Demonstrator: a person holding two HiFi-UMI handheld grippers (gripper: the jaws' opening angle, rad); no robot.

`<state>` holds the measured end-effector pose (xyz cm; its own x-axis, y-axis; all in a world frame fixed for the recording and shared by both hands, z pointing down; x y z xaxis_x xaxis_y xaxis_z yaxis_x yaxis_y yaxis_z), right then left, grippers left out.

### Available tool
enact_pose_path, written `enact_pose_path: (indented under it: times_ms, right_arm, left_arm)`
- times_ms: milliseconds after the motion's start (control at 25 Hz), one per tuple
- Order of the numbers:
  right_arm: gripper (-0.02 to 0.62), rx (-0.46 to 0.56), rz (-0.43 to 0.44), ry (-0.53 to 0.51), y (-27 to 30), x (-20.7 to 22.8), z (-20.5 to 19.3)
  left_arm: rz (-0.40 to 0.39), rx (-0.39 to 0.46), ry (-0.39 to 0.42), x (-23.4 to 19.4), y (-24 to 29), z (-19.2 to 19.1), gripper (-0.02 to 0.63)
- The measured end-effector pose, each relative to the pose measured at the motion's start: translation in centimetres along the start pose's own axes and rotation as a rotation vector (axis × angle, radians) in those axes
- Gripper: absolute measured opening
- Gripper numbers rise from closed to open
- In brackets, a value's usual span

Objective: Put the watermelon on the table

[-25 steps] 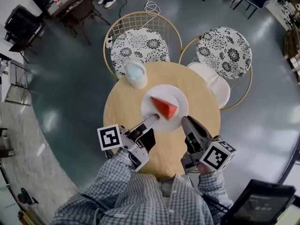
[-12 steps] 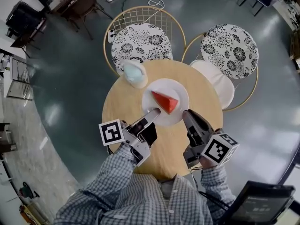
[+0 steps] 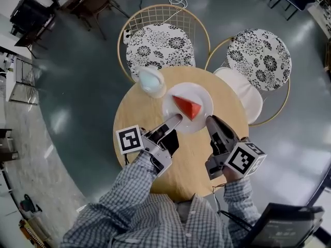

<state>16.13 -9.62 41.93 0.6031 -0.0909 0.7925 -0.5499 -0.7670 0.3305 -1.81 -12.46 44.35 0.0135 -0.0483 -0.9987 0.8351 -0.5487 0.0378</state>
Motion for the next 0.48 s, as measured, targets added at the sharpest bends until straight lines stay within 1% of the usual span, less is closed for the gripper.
enact_pose_path:
  times_ms: [240, 480]
  right_arm:
    - [0.061, -0.023, -0.021, -0.008, 1.7, 1.7, 0.4]
    - [0.061, -0.023, -0.031, -0.006, 3.0, 3.2, 1.1]
  left_arm:
    - [0.017, 0.025, 0.005, -1.7, 1.1, 0.9, 0.026]
    - [0.013, 0.053, -0.014, -3.1, 2.4, 1.6, 0.026]
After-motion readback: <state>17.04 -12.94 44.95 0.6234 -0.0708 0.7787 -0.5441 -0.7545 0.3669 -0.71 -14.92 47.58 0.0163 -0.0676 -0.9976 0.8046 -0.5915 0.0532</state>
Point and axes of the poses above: the fingertips, and each gripper's own axes: y forward along the fingers, x to its right, z out of its top, the point moved 6 cm from there along -y, backward along the fingers, and after that the axes turned 1 degree about y, right-handed, at the moved point
